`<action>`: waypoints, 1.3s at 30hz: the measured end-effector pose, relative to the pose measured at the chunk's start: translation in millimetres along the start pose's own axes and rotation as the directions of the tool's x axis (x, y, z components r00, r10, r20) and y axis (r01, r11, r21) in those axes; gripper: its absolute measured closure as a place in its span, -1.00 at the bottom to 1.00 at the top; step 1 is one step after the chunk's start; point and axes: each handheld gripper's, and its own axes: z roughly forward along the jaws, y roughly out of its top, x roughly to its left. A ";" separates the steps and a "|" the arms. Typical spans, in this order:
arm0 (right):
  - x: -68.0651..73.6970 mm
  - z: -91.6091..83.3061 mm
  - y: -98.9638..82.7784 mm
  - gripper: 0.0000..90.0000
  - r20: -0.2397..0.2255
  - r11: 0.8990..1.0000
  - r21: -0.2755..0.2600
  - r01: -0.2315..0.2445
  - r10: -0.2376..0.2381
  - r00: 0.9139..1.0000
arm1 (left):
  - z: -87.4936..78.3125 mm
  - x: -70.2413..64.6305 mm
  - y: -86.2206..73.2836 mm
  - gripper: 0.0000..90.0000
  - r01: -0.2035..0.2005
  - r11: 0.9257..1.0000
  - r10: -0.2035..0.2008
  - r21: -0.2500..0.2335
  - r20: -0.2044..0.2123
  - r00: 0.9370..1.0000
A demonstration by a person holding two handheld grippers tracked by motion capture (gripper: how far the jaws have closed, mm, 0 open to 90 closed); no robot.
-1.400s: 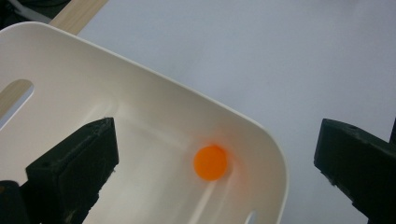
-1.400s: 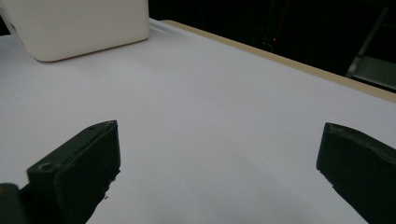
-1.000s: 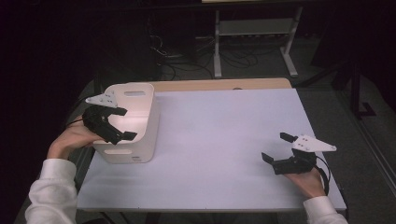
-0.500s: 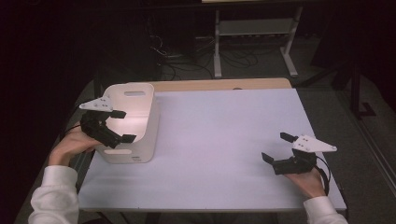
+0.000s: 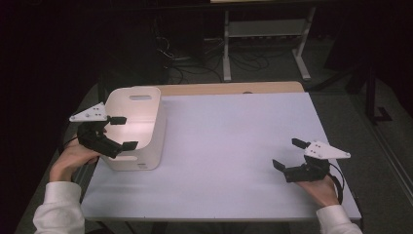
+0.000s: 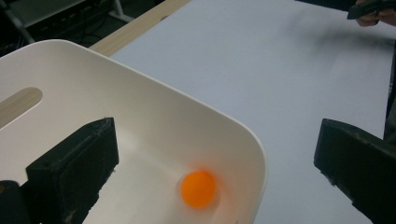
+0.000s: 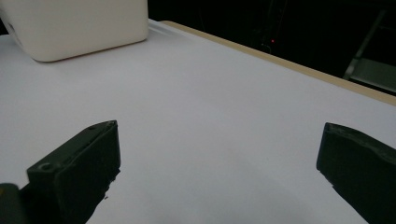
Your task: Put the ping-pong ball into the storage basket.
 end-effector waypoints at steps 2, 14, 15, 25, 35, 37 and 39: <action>-0.2 -0.3 0.1 -1.00 0.001 1.000 -0.003 0.001 -0.001 1.000 | -1.7 -0.7 -2.8 -1.00 0.006 1.000 -0.006 -0.019 0.005 1.000; 0.0 -1.0 0.3 -1.00 0.003 1.000 -0.007 0.000 0.000 1.000 | -5.8 -5.4 -14.1 -1.00 0.016 0.993 -0.014 -0.119 0.014 1.000; 0.1 -1.0 0.3 -1.00 0.003 1.000 -0.006 -0.001 0.001 1.000 | -5.8 -4.8 -14.8 -1.00 0.009 0.992 -0.007 -0.129 0.013 1.000; -0.3 -0.6 -0.1 -1.00 0.003 1.000 -0.004 0.000 0.000 1.000 | -1.1 -12.0 -21.9 -1.00 0.012 0.987 -0.008 -0.159 0.024 1.000; -0.3 -1.0 -0.2 -1.00 0.002 1.000 -0.005 -0.001 0.001 1.000 | 0.9 -16.3 -27.0 -1.00 0.010 0.985 -0.005 -0.172 0.030 1.000; -0.4 -0.7 -0.3 -1.00 0.003 1.000 -0.004 -0.001 0.001 1.000 | -1.1 -17.0 -28.4 -1.00 0.008 0.982 -0.003 -0.187 0.027 1.000; -0.3 -0.8 -0.2 -1.00 0.002 1.000 -0.005 0.000 0.000 1.000 | -2.7 -18.2 -30.2 -1.00 0.002 0.980 0.004 -0.201 0.028 1.000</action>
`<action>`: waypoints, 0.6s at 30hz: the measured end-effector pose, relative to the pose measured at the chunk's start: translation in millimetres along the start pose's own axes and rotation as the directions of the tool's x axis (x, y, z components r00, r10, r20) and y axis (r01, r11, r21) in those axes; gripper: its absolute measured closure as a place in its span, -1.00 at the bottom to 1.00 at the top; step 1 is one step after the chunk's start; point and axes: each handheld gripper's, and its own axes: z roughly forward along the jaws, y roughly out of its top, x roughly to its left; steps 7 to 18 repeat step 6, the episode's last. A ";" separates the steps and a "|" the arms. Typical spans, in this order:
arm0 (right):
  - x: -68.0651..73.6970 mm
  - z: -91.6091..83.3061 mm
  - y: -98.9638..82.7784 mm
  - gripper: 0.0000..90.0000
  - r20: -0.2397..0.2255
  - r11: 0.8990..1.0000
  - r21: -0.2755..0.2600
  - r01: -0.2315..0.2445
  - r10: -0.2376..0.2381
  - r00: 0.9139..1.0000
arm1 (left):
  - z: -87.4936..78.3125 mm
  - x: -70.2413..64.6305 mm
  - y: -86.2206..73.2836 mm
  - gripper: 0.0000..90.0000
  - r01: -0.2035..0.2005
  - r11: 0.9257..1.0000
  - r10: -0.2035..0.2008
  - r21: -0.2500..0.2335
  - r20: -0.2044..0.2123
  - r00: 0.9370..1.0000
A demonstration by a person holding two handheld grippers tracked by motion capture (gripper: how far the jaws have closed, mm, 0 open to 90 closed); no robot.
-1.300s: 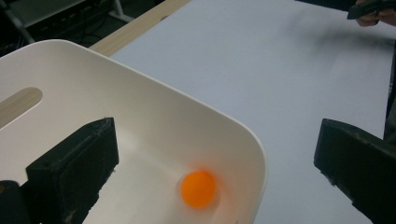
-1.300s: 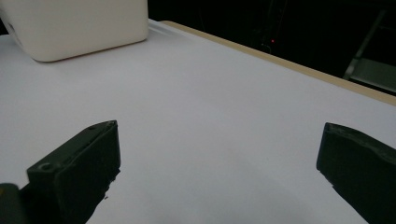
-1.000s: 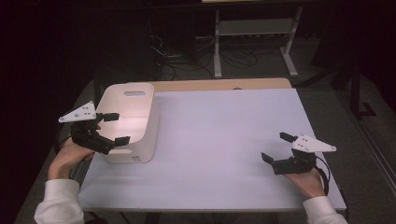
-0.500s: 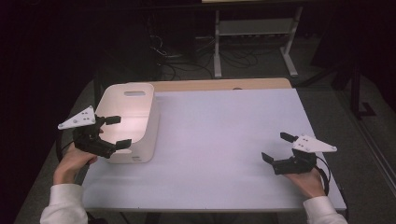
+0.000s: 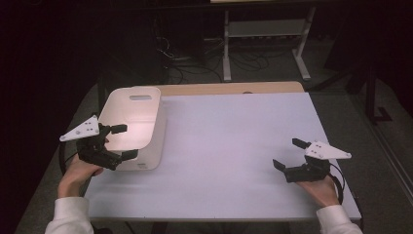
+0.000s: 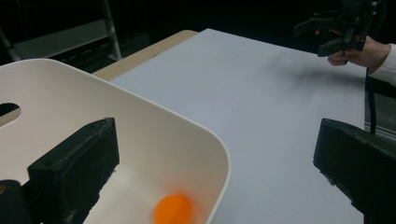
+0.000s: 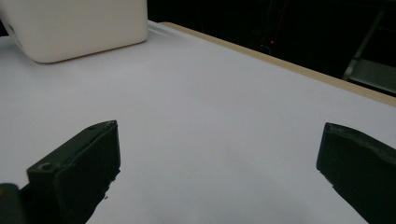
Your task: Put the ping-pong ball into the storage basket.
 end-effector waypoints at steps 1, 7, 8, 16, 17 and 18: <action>0.0 0.0 0.0 -1.00 0.000 1.000 0.000 0.000 0.000 1.000 | -0.4 -0.5 -0.4 -1.00 -0.003 1.000 0.003 -0.001 -0.003 1.000; -0.1 0.3 -0.2 -1.00 0.002 1.000 0.001 0.000 0.000 1.000 | -2.6 -3.5 -3.3 -1.00 -0.005 1.000 0.005 -0.017 -0.011 1.000; -0.1 0.3 -0.2 -1.00 0.002 1.000 0.001 0.000 0.000 1.000 | -2.6 -3.5 -3.3 -1.00 -0.005 1.000 0.005 -0.017 -0.011 1.000; -0.1 0.3 -0.2 -1.00 0.002 1.000 0.001 0.000 0.000 1.000 | -2.6 -3.5 -3.3 -1.00 -0.005 1.000 0.005 -0.017 -0.011 1.000; -0.1 0.3 -0.2 -1.00 0.002 1.000 0.001 0.000 0.000 1.000 | -2.6 -3.5 -3.3 -1.00 -0.005 1.000 0.005 -0.017 -0.011 1.000; -0.1 0.3 -0.2 -1.00 0.002 1.000 0.001 0.000 0.000 1.000 | -2.6 -3.5 -3.3 -1.00 -0.005 1.000 0.005 -0.017 -0.011 1.000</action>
